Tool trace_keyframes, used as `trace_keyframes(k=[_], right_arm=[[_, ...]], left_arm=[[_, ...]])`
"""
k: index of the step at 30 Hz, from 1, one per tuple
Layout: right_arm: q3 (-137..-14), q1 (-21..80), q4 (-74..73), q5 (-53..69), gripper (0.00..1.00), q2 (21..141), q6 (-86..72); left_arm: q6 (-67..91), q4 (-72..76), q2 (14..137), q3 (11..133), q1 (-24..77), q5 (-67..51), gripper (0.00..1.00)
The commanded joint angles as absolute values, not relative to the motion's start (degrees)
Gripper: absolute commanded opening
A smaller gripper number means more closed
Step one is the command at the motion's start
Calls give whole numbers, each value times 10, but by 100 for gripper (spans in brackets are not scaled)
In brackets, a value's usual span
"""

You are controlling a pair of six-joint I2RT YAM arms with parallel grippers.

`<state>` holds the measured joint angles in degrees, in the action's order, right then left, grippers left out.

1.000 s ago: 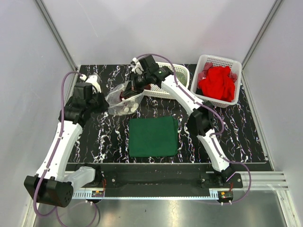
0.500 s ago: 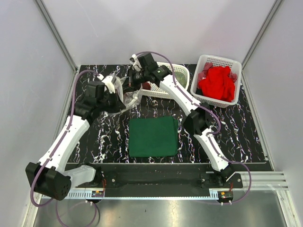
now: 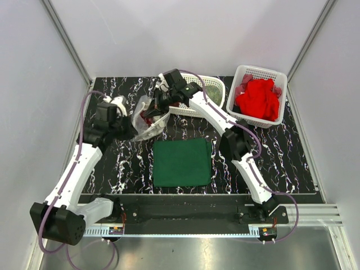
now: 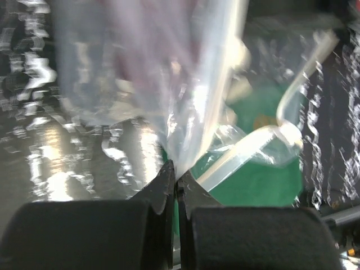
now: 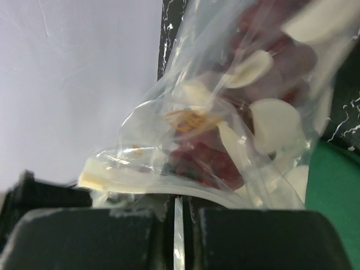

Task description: Open the zip-top bag and remove the fake food

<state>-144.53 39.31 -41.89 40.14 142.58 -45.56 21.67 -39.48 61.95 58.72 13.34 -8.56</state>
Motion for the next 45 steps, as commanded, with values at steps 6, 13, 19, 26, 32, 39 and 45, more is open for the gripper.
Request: trace_keyframes(k=[6,13,19,26,32,39,45], right_arm=[[-1371,383,-379,453,0,1340,-460],[-1448,372,-374,470,0,1394,-497],[-1445,352,-366,488,0,1394,-507],[-1441,328,-348,531,0,1396,-530],[-1447,308,-349,563,0,1401,-529],[-1433,301,-347,598,0,1390,-530],[-1391,301,-342,612,0,1365,-519]], left_arm=[[199,-353,623,624,76,-191,15],[218,-337,606,599,72,-213,56],[222,-380,593,585,55,-136,88],[223,-347,574,555,38,-172,95],[156,-342,585,578,38,-269,99],[132,-329,624,581,16,-335,98],[142,-328,692,597,-56,-429,99]])
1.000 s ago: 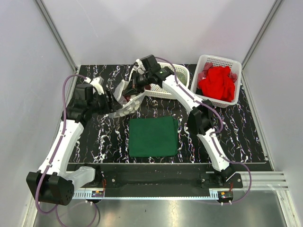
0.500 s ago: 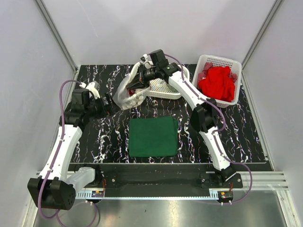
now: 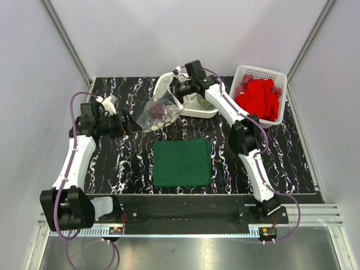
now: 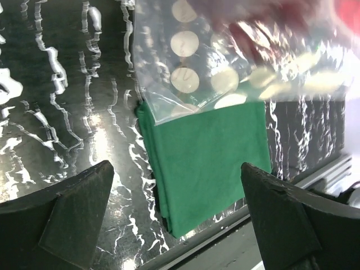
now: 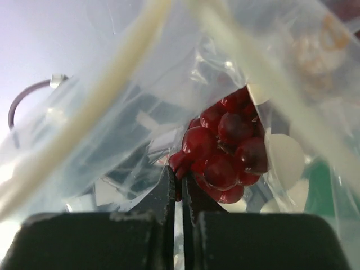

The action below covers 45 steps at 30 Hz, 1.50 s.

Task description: Open the zip-top bag and remove the fake food

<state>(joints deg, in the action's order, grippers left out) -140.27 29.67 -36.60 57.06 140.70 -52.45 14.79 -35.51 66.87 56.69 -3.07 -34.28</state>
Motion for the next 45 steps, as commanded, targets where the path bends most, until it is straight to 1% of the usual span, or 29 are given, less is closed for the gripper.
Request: trace_keyframes(k=[1,3,4,7,10,13,17,18,20,21,22,23,25,26,27,28,29,30,31,32,34,36,37,39,40,41,42,45], right_arm=[[-1391,301,-340,612,0,1362,-519],[-1392,301,-338,613,0,1360,-525],[-1391,301,-335,613,0,1359,-526],[-1388,301,-318,616,0,1355,-544],[-1386,304,-292,621,0,1353,-570],[-1386,308,-277,628,0,1347,-589],[-1380,316,-272,633,0,1334,-599],[-1376,317,-271,634,0,1332,-601],[-1368,320,-270,635,0,1322,-601],[-1364,321,-270,635,0,1318,-601],[-1354,322,-270,635,0,1314,-601],[-1348,323,-270,635,0,1305,-601],[-1326,324,-271,633,0,1294,-600],[-1318,324,-271,630,0,1282,-597],[-1304,325,-272,628,0,1279,-591],[-1298,325,-272,625,0,1276,-588],[-1296,326,-272,621,0,1276,-585],[-1296,327,-273,620,0,1278,-578],[-1297,330,-273,614,0,1279,-577],[-1301,331,-275,613,0,1286,-577],[-1320,336,-287,597,0,1293,-564],[-1333,338,-327,581,0,1302,-536],[-1350,339,-346,559,0,1305,-524],[-1371,343,-404,540,0,1314,-488],[-1375,345,-418,521,0,1314,-479],[-1375,345,-438,513,0,1312,-472],[-1375,346,-444,508,0,1310,-462],[-1371,351,-461,490,0,1304,-447]], left_arm=[[148,-311,705,595,-56,-443,99],[176,-286,712,582,-55,-484,99],[185,-254,712,574,-55,-493,99],[212,-220,724,550,-50,-514,99],[230,-189,748,529,-40,-509,96],[244,-159,773,521,-29,-487,90],[224,-170,811,539,-32,-430,66],[221,-176,823,541,-33,-414,48],[216,-189,834,546,-46,-368,35],[215,-196,838,546,-52,-353,27],[213,-211,848,548,-64,-338,22],[208,-222,851,556,-69,-292,19],[201,-255,849,562,-82,-245,13],[194,-266,846,568,-85,-218,15],[189,-284,836,569,-86,-208,19],[185,-287,824,566,-84,-200,34],[187,-288,784,559,-85,-206,49],[193,-288,761,544,-85,-217,60],[201,-291,738,534,-81,-230,70],[219,-291,677,527,-74,-244,79],[235,-286,620,516,-49,-250,84],[251,-289,593,533,-30,-267,84],[255,-287,592,553,-3,-266,84],[286,-236,579,563,29,-256,85],[291,-226,579,584,52,-252,85],[294,-224,582,597,63,-224,87],[293,-221,594,608,72,-222,89],[286,-234,619,642,95,-200,90]])
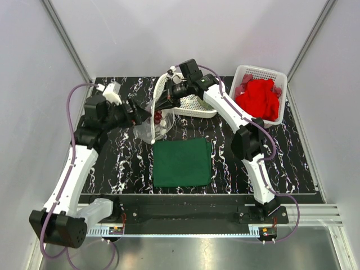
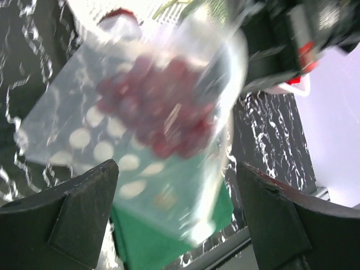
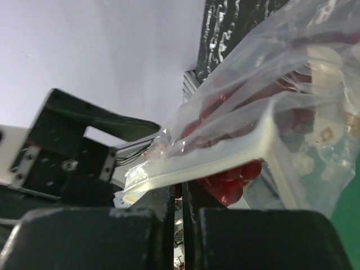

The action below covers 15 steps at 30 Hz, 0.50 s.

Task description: Open the zip-top bag and remove the fake food

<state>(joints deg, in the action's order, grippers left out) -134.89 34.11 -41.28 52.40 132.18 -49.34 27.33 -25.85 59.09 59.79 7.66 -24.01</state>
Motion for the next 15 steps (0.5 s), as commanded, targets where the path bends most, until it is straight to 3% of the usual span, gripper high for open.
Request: trace_keyframes(k=[1,8,15], right_arm=[[-1372,352,-465,483,0,1301,-445],[-1360,365,-472,473,0,1288,-439],[-1352,369,-477,465,0,1276,-435]], left_arm=[[287,-235,628,644,101,-197,90],[274,-247,671,666,107,-161,88],[298,-242,715,700,110,-220,88]])
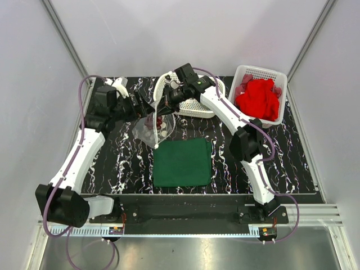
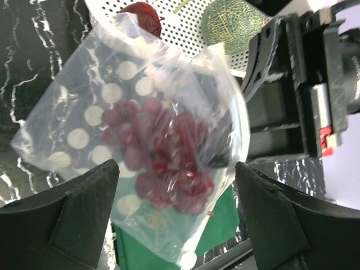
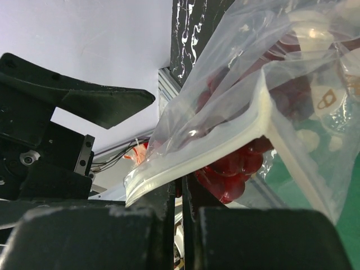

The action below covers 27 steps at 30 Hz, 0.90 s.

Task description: Open the zip-top bag and remove the fake food

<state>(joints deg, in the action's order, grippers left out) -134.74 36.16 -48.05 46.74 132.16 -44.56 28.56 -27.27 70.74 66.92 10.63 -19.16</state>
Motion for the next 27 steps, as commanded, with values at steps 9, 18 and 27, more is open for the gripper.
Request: trace_keyframes(k=[9,18,27], right_arm=[[-1375,373,-498,456,0,1282,-425],[-1388,374,-526,452,0,1279,-403],[-1385,363,-589,442,0,1252,-330]], left_arm=[[319,-233,749,711,119,-261,90],[301,-276,771,747,121,-229,25],[233,-310,726,697,122,-222,0]])
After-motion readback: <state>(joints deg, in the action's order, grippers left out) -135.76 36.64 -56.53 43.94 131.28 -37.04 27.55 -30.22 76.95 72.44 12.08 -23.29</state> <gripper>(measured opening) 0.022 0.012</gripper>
